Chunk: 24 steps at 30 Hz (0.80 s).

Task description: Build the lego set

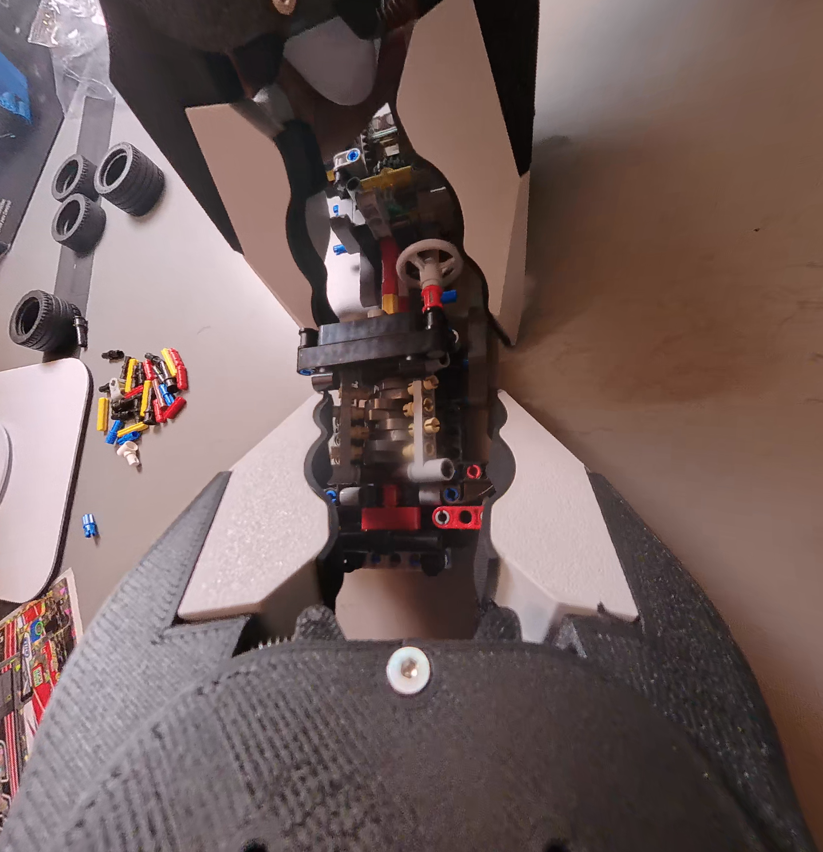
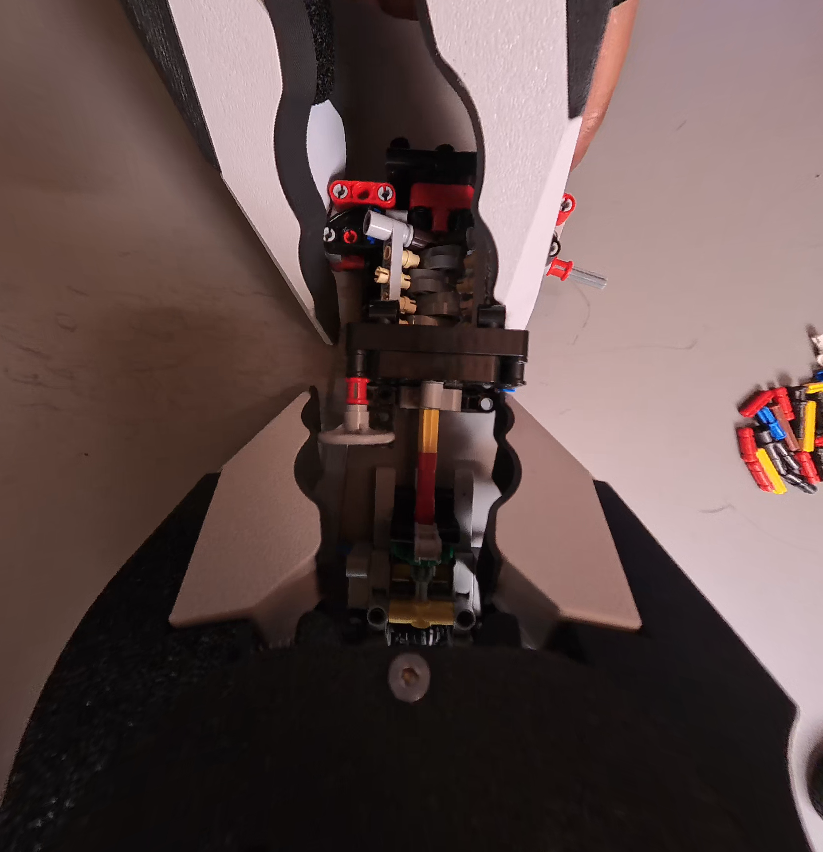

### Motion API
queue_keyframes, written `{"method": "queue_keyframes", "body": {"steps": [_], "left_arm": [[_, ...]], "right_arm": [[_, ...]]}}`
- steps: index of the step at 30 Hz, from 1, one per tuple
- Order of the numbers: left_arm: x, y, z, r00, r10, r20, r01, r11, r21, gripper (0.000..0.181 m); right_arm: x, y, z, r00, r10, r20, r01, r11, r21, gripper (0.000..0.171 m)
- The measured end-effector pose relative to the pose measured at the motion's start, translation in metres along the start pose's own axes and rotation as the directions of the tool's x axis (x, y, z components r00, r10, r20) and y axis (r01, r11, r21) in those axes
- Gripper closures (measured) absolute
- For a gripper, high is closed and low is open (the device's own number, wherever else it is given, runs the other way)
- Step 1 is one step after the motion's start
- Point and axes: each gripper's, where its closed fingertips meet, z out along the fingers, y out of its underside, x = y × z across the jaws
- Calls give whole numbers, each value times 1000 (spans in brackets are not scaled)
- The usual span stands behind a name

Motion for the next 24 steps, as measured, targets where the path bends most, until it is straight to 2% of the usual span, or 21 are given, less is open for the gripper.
{"method": "queue_keyframes", "body": {"steps": [3,5,10,13,17,19,24], "left_arm": [[-2,0,0,1000,4,17,-4,1000,0,113],[-2,-1,-1,1000,-1,20,1,1000,1,105],[-6,-13,-12,995,-101,-15,102,993,63,92],[-12,-15,-15,988,-152,-13,153,988,36,81],[-11,-40,-8,992,-122,-28,122,993,-7,81],[-9,-53,2,995,-95,-44,92,994,-56,82],[-8,-55,41,989,-79,-125,43,962,-270,79]], "right_arm": [[2,2,-3,999,-16,-30,16,1000,-7,83],[3,1,-15,999,-5,-49,6,1000,22,77],[11,0,-88,977,128,-168,-86,967,238,83],[6,33,-121,939,221,-263,-139,944,298,90],[-8,85,-117,877,331,-347,-233,926,295,101],[-17,91,-114,863,366,-348,-246,906,344,111],[-20,103,-107,850,349,-395,-230,920,318,113]]}}
